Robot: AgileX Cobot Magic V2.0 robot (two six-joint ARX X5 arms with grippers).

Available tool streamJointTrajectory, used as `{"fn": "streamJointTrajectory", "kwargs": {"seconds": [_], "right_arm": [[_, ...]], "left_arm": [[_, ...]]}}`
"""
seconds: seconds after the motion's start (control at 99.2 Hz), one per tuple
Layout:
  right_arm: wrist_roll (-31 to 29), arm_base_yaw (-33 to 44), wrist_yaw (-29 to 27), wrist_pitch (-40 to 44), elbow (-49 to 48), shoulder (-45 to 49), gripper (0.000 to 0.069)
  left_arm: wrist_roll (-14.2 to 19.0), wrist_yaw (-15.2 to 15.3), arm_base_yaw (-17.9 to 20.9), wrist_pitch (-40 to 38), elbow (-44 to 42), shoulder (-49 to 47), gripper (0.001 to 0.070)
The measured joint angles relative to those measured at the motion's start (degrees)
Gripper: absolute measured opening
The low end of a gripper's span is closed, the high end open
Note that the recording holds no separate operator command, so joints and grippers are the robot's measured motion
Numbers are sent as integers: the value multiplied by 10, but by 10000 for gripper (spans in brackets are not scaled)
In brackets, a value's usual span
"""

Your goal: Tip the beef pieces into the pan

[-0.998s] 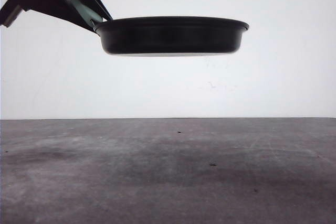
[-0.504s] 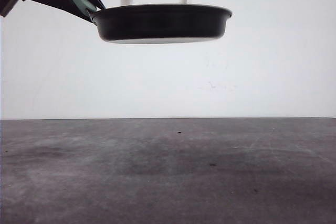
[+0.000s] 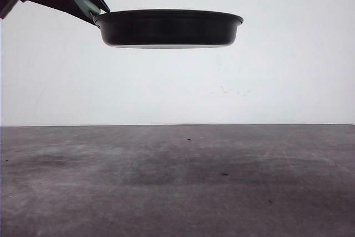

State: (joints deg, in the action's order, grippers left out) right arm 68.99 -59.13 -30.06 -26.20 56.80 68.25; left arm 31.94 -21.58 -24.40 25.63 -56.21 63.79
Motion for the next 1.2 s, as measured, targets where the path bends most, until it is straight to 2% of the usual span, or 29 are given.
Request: {"fn": "streamJointTrajectory", "kwargs": {"seconds": [0.071, 0.141, 0.232, 0.292, 0.333, 0.363, 0.474, 0.524, 0.595, 0.726, 0.847, 1.029, 1.2], "right_arm": [[-25, 6, 0, 4, 0, 0, 13], [-83, 16, -3, 20, 0, 0, 13], [-206, 39, -10, 76, 2, -2, 13], [-305, 62, 8, 143, 9, -4, 13], [-365, 81, 26, 182, 17, -4, 13], [-429, 96, 52, 221, 26, -4, 13], [-606, 157, 144, 324, 57, -5, 13], [-683, 187, 191, 346, 64, -8, 13], [-752, 219, 238, 349, 64, -13, 13], [-844, 257, 292, 366, 65, -16, 13], [-904, 316, 332, 437, 66, -16, 13], [-895, 468, 325, 590, 63, 15, 13], [-861, 556, 352, 610, -4, 54, 13]], "left_arm": [[0, 0, 0, 0, 0, 0, 61], [0, 0, 0, 0, 0, 0, 61], [-2, 0, 0, 0, 0, 0, 61], [-7, 0, 0, 0, 0, 0, 61], [-9, 0, 0, 0, 0, 0, 61], [-9, 0, 0, 0, 0, 0, 61], [-11, 0, 0, 0, 0, 0, 61], [-12, 0, 0, 0, 0, 0, 61], [-13, -1, 0, 0, 0, 0, 61], [-19, -1, 0, 0, 0, 0, 61], [-26, -2, 0, 1, 0, 0, 61], [-39, -2, 0, 2, 0, 1, 61], [-41, -2, 0, 2, 0, 1, 61]]}}
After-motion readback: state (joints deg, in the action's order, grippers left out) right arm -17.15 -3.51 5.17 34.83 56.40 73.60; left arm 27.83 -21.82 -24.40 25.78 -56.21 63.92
